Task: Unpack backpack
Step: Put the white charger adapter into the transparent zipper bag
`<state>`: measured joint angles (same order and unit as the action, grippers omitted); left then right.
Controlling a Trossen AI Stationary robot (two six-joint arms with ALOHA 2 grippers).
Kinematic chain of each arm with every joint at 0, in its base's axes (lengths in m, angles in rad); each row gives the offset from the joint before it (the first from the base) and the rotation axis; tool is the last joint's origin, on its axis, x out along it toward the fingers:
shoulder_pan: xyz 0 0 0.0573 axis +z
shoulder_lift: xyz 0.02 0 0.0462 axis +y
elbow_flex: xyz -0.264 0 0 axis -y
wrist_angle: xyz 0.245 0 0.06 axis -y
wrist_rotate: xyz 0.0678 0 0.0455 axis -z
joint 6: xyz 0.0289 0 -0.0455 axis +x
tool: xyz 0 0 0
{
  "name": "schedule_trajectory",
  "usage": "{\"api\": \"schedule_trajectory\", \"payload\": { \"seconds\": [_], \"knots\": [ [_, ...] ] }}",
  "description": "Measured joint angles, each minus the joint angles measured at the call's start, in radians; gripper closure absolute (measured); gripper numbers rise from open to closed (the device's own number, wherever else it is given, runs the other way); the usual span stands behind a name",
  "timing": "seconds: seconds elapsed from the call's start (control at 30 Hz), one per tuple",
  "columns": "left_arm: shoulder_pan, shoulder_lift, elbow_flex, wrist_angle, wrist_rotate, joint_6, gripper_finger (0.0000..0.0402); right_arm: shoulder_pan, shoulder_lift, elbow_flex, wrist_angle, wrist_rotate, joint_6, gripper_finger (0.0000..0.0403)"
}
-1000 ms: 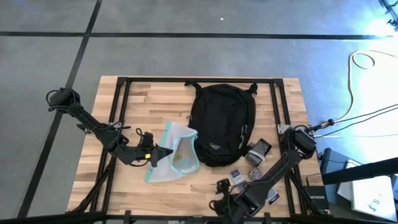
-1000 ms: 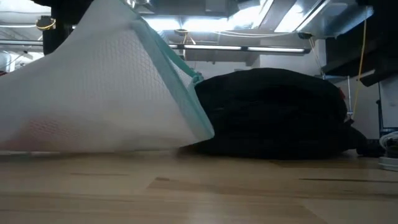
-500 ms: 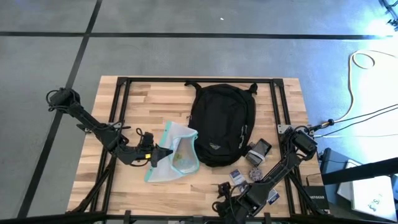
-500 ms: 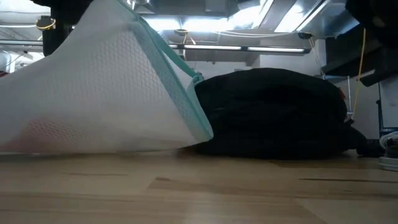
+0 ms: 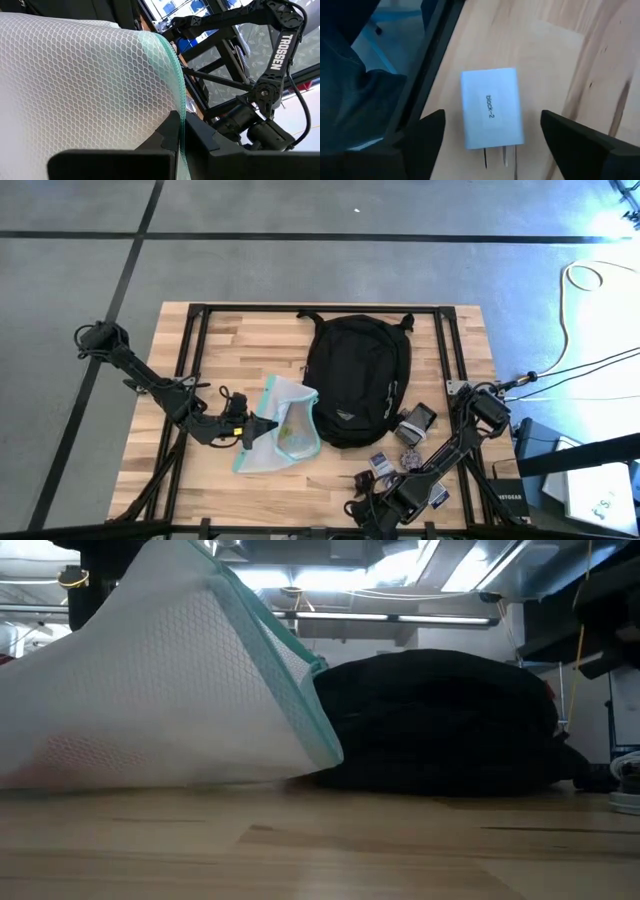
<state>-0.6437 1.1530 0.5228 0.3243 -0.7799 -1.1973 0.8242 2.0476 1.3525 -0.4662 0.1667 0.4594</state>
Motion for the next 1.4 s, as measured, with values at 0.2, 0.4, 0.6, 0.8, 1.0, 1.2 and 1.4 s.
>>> {"api": "schedule_trajectory", "payload": {
  "seconds": [0.2, 0.4, 0.6, 0.8, 1.0, 1.2, 1.4],
  "knots": [
    [0.000, 0.000, 0.000, 0.000, 0.001, 0.000, 0.0400, 0.000, 0.000, 0.000, 0.001, 0.006, -0.019, 0.0170],
    [0.000, 0.000, 0.000, 0.000, 0.002, 0.000, 0.0400, -0.009, 0.000, 0.000, 0.002, 0.007, -0.048, 0.0227],
    [0.000, 0.000, 0.000, 0.000, 0.002, 0.000, 0.0400, -0.015, 0.000, 0.000, 0.003, 0.007, -0.048, 0.0243],
    [0.000, 0.000, 0.000, 0.000, 0.002, 0.000, 0.0400, -0.022, 0.000, 0.004, -0.002, -0.010, -0.048, 0.0240],
    [0.000, 0.000, 0.000, 0.001, 0.002, 0.000, 0.0400, -0.039, 0.000, 0.076, -0.024, -0.018, -0.074, 0.0241],
    [0.002, 0.000, 0.000, 0.001, 0.000, -0.003, 0.0400, -0.083, -0.001, 0.263, -0.298, 0.004, -0.237, 0.0241],
    [0.002, 0.000, 0.000, 0.001, 0.000, -0.005, 0.0400, -0.178, -0.003, 0.460, -0.517, 0.135, -0.391, 0.0241]
  ]
}}
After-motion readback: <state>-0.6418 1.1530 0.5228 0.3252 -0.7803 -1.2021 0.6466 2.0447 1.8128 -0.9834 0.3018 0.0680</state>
